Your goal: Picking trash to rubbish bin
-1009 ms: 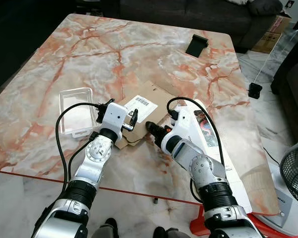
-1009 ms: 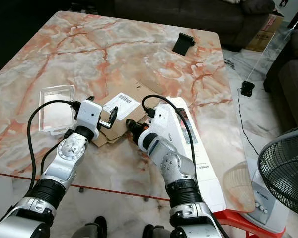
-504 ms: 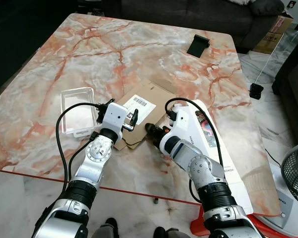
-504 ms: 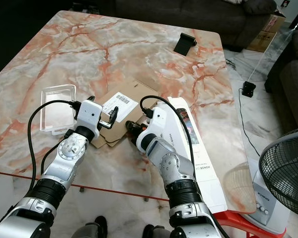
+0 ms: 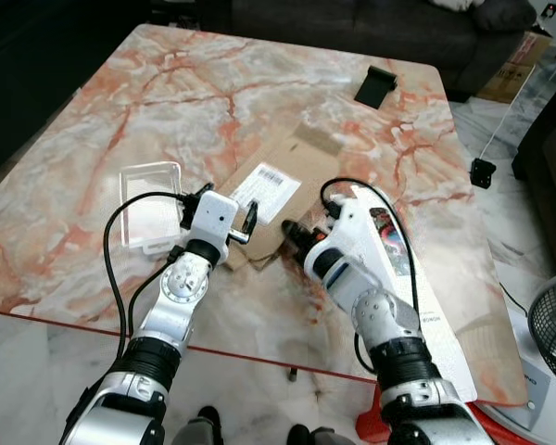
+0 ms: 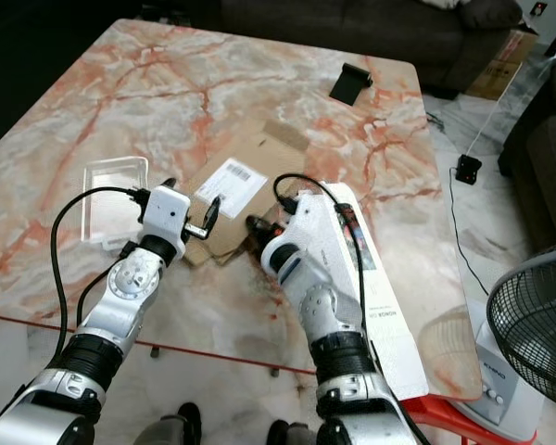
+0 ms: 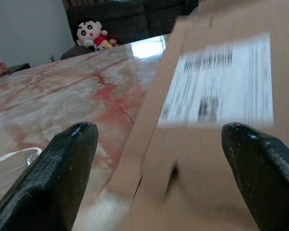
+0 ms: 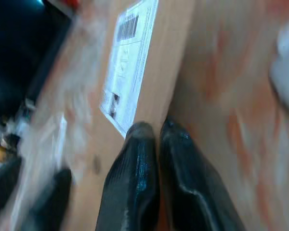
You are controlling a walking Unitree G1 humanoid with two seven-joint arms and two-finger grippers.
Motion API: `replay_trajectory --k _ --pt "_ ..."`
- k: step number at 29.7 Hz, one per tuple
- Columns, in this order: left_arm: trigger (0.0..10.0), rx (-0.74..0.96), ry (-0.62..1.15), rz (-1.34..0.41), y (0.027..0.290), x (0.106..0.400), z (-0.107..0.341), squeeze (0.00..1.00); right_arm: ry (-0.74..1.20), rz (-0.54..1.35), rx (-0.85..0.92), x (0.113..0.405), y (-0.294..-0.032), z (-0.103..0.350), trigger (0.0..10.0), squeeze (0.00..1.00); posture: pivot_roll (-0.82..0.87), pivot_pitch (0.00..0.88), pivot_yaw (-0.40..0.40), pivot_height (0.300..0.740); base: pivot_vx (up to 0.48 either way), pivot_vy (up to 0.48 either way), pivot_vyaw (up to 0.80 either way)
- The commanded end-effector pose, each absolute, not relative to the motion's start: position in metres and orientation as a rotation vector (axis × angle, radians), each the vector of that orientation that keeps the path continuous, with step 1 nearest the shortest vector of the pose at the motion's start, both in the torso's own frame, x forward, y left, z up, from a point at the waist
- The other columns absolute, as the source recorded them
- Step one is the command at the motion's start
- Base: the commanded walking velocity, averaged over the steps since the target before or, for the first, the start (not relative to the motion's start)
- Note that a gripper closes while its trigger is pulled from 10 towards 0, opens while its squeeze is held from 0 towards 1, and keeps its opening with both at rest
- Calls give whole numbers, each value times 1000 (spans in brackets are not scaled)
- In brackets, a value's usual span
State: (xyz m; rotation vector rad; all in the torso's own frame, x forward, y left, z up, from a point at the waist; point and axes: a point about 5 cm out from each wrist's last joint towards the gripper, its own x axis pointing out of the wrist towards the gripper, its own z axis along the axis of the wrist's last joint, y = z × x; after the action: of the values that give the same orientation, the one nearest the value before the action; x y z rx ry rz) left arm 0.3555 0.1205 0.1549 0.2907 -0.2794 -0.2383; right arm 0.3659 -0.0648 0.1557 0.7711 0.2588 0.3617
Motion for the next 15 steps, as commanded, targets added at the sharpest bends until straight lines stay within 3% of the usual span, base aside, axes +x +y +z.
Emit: replay_trajectory --k 1,10,11,12,14,15 --pt "10000 280 -322 -241 117 355 163 0 226 397 825 369 -46 171 0 0 70 156 -102 740 0 0 0" --pt "10000 259 -363 -226 116 354 169 0 70 382 829 381 -56 200 0 0 71 152 -97 740 0 0 0" --pt "10000 252 -369 -221 116 354 170 0 26 376 802 382 -59 205 1020 0 72 152 -97 740 0 0 0" --pt "10000 246 -377 -215 116 354 172 0 -12 364 750 382 -62 209 10000 0 71 152 -96 740 0 0 0" --pt "10000 206 -409 -178 118 351 177 0 -148 326 530 381 -72 220 10000 0 70 154 -96 740 0 0 0" --pt "10000 197 -414 -171 119 350 178 0 -171 324 501 381 -73 222 10000 0 70 154 -96 740 0 0 0"
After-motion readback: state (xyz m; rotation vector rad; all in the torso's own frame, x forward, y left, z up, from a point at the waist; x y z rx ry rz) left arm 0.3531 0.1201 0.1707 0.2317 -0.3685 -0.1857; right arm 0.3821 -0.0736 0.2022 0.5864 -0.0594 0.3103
